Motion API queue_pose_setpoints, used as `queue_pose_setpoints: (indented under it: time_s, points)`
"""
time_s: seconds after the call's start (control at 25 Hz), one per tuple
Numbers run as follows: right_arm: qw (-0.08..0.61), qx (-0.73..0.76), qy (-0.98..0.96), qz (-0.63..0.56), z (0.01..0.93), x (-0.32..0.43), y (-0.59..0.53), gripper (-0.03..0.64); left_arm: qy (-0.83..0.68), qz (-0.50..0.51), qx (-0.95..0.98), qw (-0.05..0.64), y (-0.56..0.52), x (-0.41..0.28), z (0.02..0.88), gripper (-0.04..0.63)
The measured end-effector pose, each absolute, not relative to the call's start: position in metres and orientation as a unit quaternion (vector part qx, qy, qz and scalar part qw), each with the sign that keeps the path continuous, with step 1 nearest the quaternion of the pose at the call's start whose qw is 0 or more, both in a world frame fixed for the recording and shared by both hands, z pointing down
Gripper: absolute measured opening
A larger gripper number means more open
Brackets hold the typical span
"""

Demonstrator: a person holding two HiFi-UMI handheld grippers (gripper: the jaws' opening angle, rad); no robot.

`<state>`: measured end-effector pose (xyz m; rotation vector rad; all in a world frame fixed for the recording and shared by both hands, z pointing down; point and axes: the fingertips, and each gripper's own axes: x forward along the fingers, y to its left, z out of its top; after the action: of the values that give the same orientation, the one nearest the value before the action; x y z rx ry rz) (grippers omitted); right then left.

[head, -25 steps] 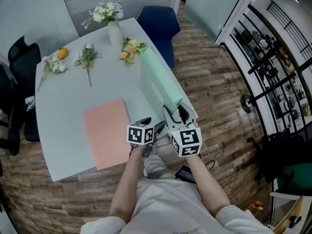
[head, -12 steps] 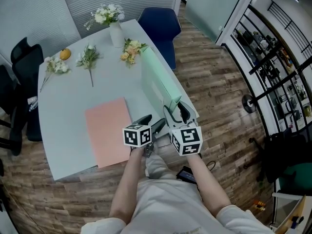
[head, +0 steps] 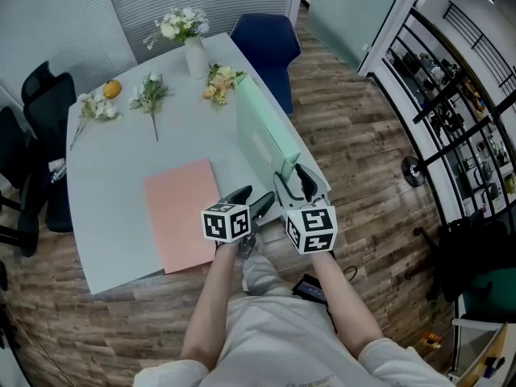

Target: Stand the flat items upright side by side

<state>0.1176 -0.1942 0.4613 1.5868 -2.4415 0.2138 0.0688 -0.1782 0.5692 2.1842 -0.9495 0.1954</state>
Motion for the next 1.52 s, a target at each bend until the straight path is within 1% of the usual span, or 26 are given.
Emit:
queue_pose_setpoints:
  time_s: [0.32,0.64,0.92,1.24,1.52]
  points:
    - [0.107,0.545,-0.828,0.083,0.459,0.116,-0.186,0.216,-0.385,0.061,0.850,0.354,-0.171,0.048,0.551,0.299]
    - [0.094,0.544,-0.829,0.091,0.458,0.114,-0.173,0.216,-0.428,0.052,0.829,0.356,-0.151,0.002,0.552,0.299]
    - [0.099,0.530,-0.836,0.100,0.464,0.100,-0.155,0.216,-0.471,0.049,0.801,0.366,-0.129,-0.048,0.559,0.298]
    - [0.122,0.486,-0.858,0.116,0.491,0.058,-0.131,0.216,-0.529,0.054,0.757,0.379,-0.087,-0.107,0.580,0.299]
    - [0.168,0.440,-0.871,0.139,0.535,0.011,-0.116,0.216,-0.579,0.054,0.713,0.391,-0.046,-0.163,0.594,0.298]
